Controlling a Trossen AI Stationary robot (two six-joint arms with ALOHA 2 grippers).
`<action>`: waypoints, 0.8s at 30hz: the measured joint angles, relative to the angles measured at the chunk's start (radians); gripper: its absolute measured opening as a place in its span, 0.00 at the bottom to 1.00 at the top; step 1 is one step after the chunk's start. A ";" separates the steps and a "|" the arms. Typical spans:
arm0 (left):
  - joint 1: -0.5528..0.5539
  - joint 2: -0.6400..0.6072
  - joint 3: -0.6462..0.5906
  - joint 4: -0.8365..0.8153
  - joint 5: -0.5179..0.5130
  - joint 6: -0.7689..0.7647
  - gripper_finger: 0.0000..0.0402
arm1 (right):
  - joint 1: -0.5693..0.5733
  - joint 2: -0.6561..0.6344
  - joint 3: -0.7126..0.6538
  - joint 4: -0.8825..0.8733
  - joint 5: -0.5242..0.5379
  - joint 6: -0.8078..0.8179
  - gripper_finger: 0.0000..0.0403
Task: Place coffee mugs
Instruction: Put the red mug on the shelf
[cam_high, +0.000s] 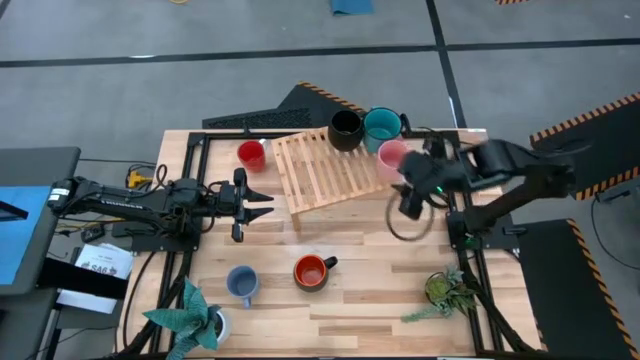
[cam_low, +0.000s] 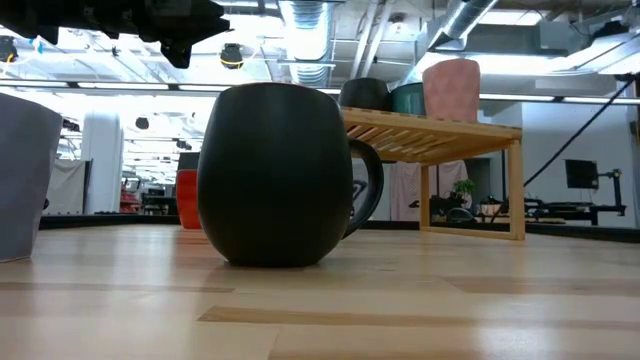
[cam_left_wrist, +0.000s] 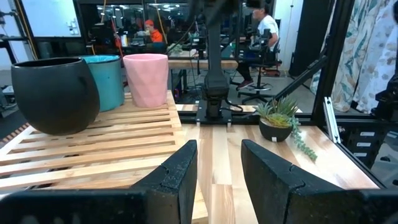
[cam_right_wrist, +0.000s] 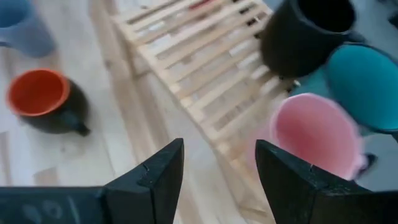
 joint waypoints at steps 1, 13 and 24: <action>0.000 0.000 0.000 0.000 0.000 0.000 0.28 | 0.029 -0.034 -0.054 0.041 0.008 0.008 0.55; 0.000 0.000 0.000 0.012 0.000 -0.009 0.28 | 0.297 -0.332 -0.730 0.719 0.221 -0.032 0.55; 0.000 0.000 0.000 0.015 0.000 -0.009 0.28 | 0.318 -0.541 -0.959 1.064 0.242 -0.170 0.55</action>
